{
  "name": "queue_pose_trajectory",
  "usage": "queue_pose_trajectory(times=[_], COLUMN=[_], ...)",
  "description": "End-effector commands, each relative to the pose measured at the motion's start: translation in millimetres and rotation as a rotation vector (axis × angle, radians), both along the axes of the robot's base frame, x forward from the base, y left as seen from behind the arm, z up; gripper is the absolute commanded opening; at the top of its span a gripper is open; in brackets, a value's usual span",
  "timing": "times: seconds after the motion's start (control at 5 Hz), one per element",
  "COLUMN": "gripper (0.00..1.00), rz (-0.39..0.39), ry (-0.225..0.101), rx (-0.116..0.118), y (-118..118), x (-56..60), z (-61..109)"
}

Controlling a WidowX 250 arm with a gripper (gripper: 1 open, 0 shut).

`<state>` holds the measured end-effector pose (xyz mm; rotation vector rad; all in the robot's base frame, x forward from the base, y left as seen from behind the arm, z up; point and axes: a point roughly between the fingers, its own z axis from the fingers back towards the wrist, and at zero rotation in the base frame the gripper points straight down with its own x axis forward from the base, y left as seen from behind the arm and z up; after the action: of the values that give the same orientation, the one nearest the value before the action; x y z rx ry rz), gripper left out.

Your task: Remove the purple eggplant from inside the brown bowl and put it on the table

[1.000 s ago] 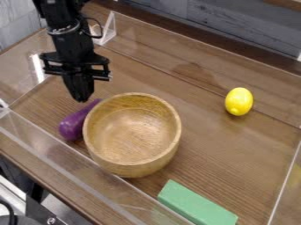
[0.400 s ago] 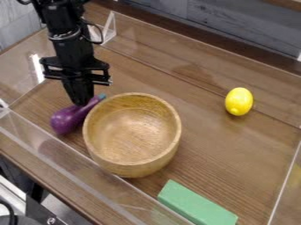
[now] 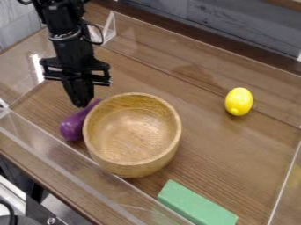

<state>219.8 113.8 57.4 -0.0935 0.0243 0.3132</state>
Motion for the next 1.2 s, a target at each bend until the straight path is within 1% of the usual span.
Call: queue_pose_trajectory(times=[0.0, 0.6, 1.0], gripper=[0.0, 0.0, 0.0], rz=[-0.005, 0.002, 0.009], ry=[-0.029, -0.023, -0.015], rx=[0.021, 0.017, 0.017], y=[2.3, -0.4, -2.0], x=[6.6, 8.4, 9.7], z=[8.1, 10.6, 9.1])
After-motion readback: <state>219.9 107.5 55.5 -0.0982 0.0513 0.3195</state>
